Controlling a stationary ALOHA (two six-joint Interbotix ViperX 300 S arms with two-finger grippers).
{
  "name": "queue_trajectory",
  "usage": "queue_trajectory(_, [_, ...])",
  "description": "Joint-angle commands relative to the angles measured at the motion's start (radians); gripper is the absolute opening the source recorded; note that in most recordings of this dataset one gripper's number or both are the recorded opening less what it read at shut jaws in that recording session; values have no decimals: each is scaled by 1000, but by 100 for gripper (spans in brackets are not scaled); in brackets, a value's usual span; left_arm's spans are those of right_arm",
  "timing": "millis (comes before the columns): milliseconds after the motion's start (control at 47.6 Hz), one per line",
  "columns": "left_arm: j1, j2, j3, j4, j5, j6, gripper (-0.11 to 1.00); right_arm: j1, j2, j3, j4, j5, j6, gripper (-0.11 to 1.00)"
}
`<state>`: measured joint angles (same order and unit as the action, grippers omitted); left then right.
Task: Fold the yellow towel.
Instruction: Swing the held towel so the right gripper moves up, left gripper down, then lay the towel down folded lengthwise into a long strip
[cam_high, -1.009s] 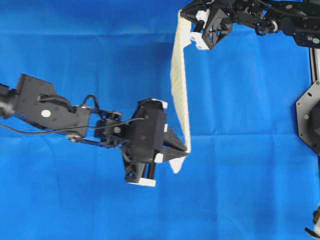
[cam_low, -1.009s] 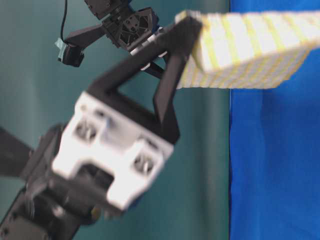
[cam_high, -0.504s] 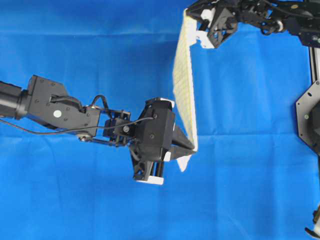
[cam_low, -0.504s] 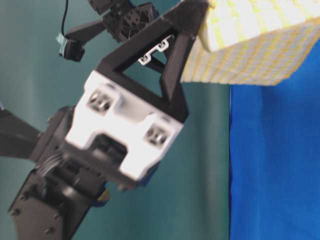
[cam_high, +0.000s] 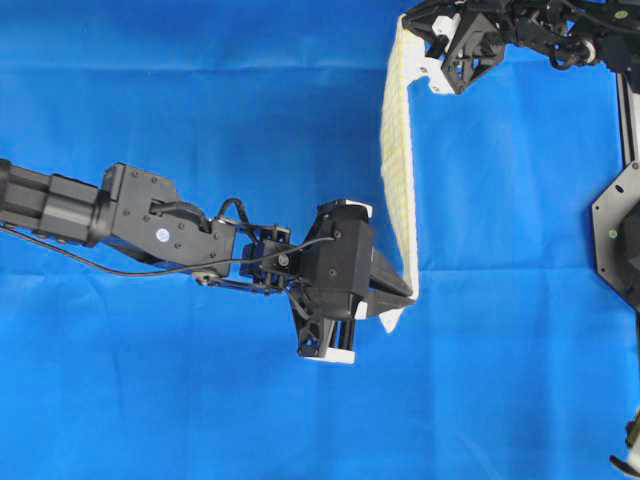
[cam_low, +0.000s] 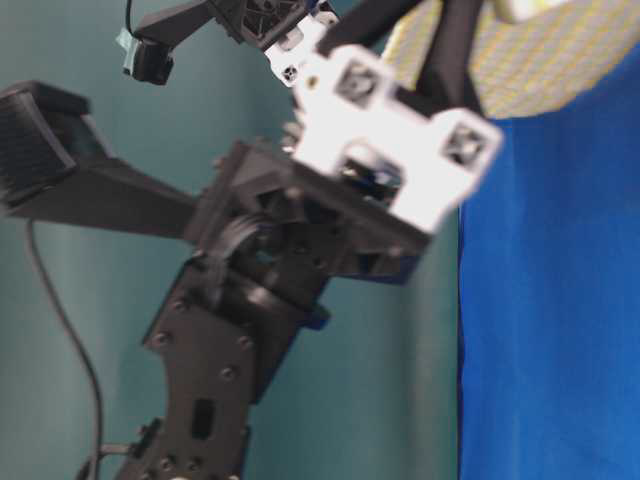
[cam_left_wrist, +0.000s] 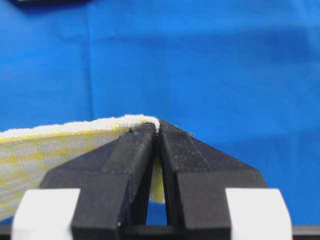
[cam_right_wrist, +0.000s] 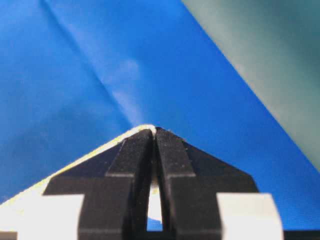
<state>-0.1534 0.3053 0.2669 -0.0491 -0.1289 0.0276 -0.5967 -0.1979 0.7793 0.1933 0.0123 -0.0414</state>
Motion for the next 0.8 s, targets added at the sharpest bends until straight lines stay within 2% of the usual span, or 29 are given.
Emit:
queue_trajectory(0, [-15,-23,-2,-3,-12,-8,2,-6,17,-43,-2,-5,-2,1])
queue_trajectory(210, [-21,-61,94,-3,-21,-61,2,40,138,-140,-2,-3,-2,1])
queue_trajectory(525, [-43,-130,256,-3,-97,-144,3,112,296,-311,-2,-3,-2,1])
queue_trajectory(777, [-48,-161,327,-5,-130,-166,11,133,337,-350,-2,2,0,1])
